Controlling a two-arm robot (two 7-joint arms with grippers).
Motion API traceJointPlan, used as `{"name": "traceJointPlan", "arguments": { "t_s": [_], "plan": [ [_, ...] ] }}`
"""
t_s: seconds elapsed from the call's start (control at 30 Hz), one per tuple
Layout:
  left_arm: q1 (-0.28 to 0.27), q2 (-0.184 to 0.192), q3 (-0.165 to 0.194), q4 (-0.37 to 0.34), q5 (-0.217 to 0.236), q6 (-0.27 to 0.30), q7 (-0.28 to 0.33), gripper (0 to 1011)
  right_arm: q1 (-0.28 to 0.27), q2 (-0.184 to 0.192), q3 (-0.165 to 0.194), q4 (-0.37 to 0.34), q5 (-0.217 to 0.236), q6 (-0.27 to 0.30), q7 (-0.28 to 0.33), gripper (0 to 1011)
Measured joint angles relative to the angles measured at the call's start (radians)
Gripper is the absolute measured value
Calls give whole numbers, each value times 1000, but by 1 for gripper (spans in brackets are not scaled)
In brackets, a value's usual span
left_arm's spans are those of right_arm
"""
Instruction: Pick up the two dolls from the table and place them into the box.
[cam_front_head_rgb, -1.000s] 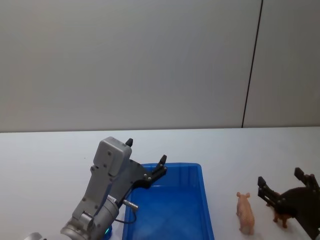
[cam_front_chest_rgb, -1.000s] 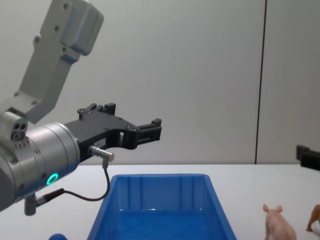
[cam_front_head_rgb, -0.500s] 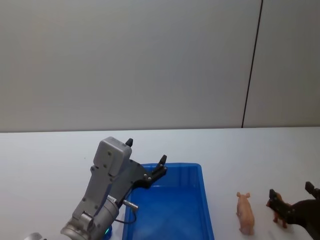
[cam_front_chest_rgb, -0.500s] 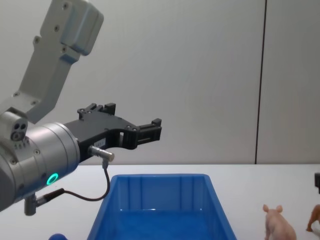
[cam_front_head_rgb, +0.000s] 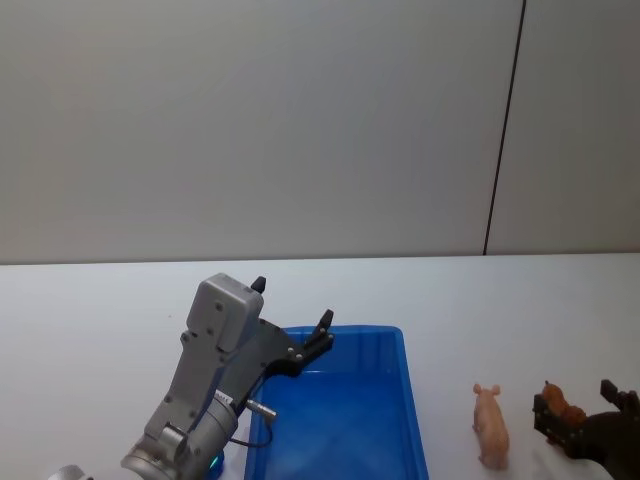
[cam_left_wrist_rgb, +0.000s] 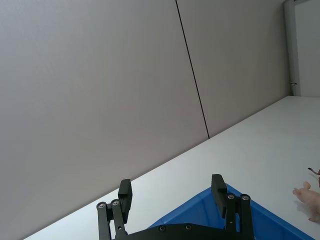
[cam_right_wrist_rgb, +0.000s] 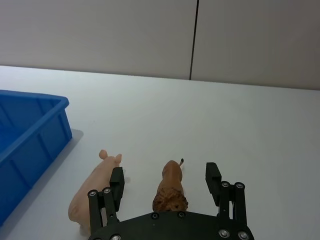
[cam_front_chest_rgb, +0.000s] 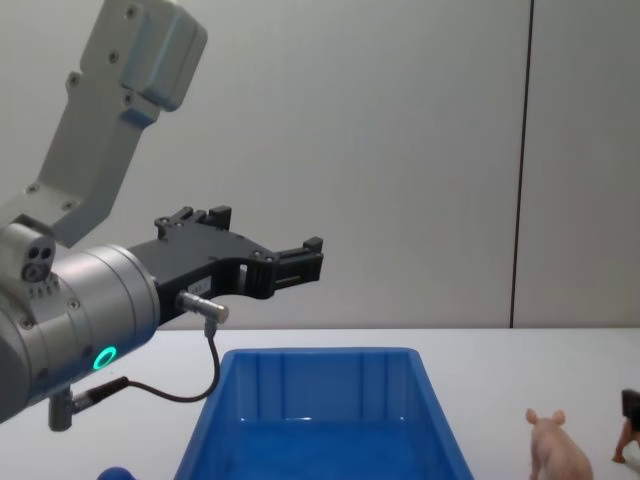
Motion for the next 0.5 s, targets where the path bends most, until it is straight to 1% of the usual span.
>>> {"name": "traceJointPlan", "arguments": {
  "t_s": [0.2,0.23,0.3,0.37,0.4,0.43,0.47,0.5],
  "plan": [
    [0,0,0,0,0,0,0,1001,18,-7,1,39,0,2,18,995],
    [0,0,0,0,0,0,0,1001,21,-9,1,46,0,5,20,960],
    [0,0,0,0,0,0,0,1001,24,-11,1,53,0,7,20,932],
    [0,0,0,0,0,0,0,1001,29,-15,1,64,0,14,20,932],
    [0,0,0,0,0,0,0,1001,30,-15,1,66,0,15,20,838],
    [0,0,0,0,0,0,0,1001,31,-16,1,68,0,16,19,807],
    [0,0,0,0,0,0,0,1002,32,-18,1,71,0,20,16,807],
    [0,0,0,0,0,0,0,1001,33,-19,1,73,0,22,14,756]
  ]
}}
